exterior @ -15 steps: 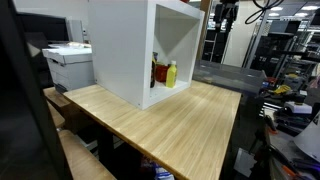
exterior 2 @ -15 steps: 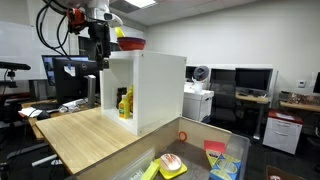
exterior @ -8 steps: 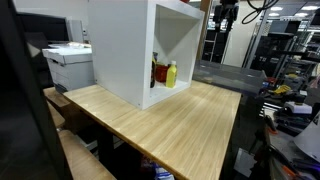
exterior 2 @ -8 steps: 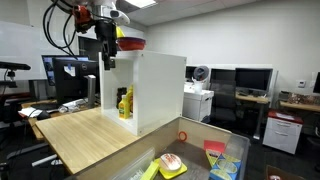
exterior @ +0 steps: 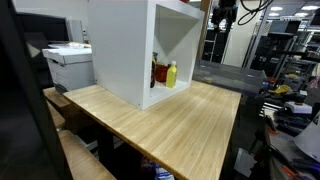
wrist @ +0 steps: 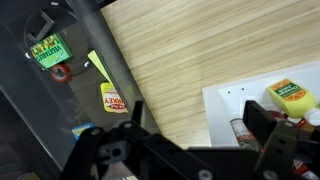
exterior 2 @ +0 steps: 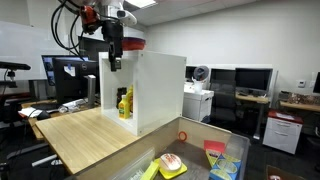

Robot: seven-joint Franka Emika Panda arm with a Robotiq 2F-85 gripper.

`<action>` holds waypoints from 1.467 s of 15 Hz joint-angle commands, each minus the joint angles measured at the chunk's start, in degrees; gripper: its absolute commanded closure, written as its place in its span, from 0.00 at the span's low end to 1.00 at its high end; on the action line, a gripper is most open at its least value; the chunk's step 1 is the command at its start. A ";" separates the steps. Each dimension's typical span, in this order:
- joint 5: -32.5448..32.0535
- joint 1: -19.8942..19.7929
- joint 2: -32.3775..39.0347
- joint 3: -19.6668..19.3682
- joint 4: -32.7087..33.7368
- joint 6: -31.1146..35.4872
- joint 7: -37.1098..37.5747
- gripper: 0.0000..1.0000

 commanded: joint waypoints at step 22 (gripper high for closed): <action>-2.70 -5.52 4.43 -5.33 5.82 -1.17 7.41 0.00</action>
